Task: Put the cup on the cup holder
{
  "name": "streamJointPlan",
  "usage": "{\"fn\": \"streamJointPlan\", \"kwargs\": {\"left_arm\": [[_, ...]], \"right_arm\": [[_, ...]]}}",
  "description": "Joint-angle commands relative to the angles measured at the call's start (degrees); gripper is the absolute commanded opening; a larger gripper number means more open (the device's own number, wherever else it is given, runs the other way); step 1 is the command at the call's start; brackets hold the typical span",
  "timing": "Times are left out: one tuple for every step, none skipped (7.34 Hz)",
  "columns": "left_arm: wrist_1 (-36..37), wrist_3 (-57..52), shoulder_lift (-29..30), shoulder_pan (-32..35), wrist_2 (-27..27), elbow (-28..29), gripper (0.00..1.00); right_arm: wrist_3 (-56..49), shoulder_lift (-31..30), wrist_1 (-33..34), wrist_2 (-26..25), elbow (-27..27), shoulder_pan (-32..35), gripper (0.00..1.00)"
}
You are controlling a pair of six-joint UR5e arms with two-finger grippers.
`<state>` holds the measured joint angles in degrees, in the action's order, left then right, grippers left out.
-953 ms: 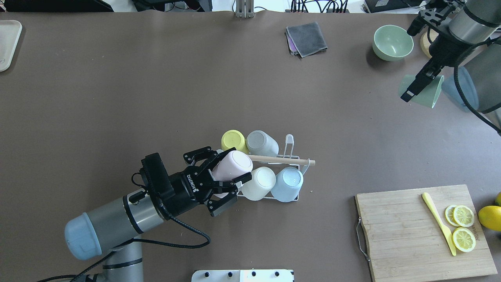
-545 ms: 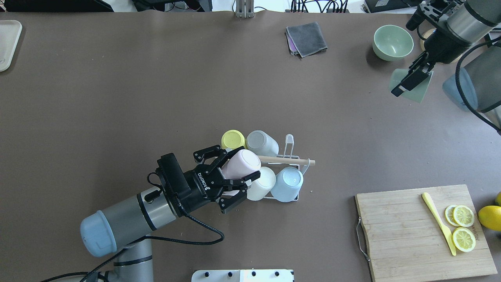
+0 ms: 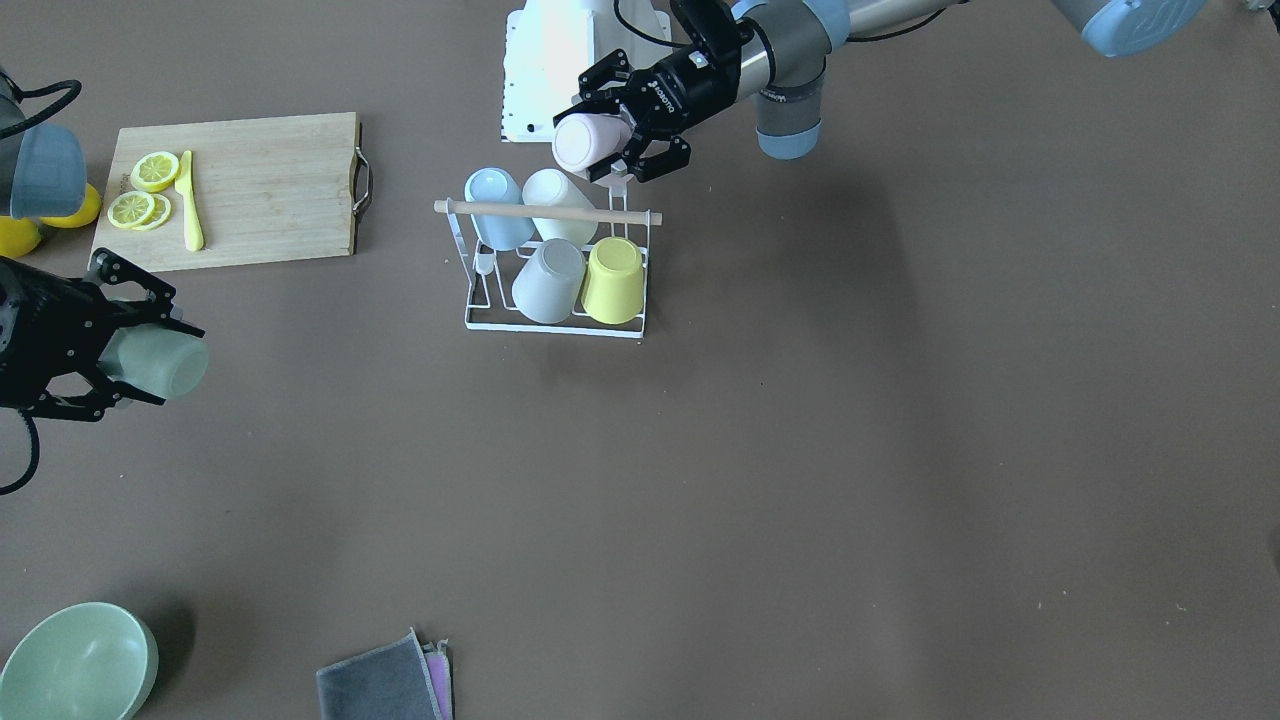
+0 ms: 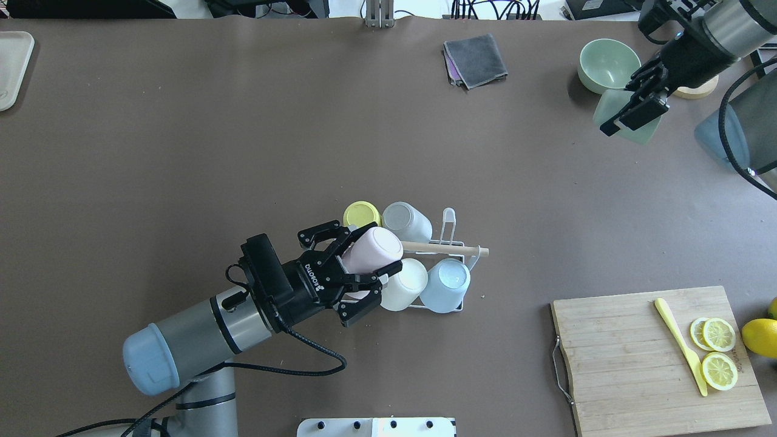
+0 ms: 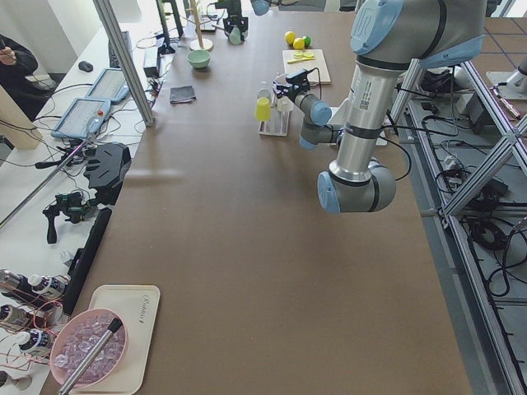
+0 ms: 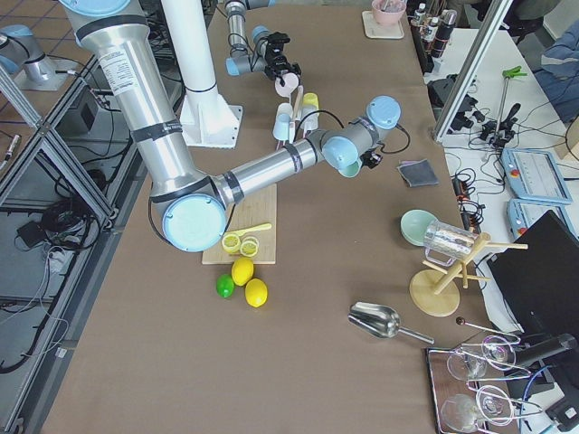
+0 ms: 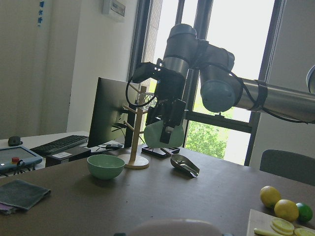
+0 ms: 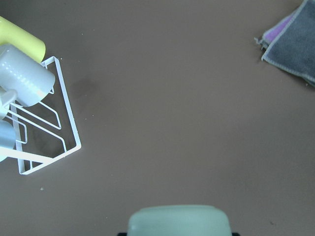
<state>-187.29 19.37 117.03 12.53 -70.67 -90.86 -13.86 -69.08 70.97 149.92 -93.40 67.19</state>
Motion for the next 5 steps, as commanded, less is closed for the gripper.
{"fn": "streamJointPlan", "kwargs": {"left_arm": [[-0.01, -0.03, -0.14, -0.14, 0.00, 0.07, 0.00], [-0.01, -0.12, -0.31, -0.14, 0.00, 0.33, 0.00], [-0.01, -2.65, -0.31, -0.32, 0.00, 0.51, 0.00], [-0.01, -3.02, -0.23, -0.32, 0.00, 0.77, 0.00], [-0.01, -3.11, -0.23, -0.40, 0.09, 1.21, 0.00]], "right_arm": [[2.60, -1.92, -13.24, -2.51, -0.02, 0.83, 0.00], [8.18, -2.98, -22.10, -3.92, 0.15, 0.92, 0.00], [15.37, -3.34, -30.63, -5.24, 0.33, 0.92, 0.00], [19.71, -4.30, -37.85, -5.86, 0.59, 0.92, 0.00], [24.36, -4.39, -43.83, -6.74, 0.50, 0.92, 0.00]]}}
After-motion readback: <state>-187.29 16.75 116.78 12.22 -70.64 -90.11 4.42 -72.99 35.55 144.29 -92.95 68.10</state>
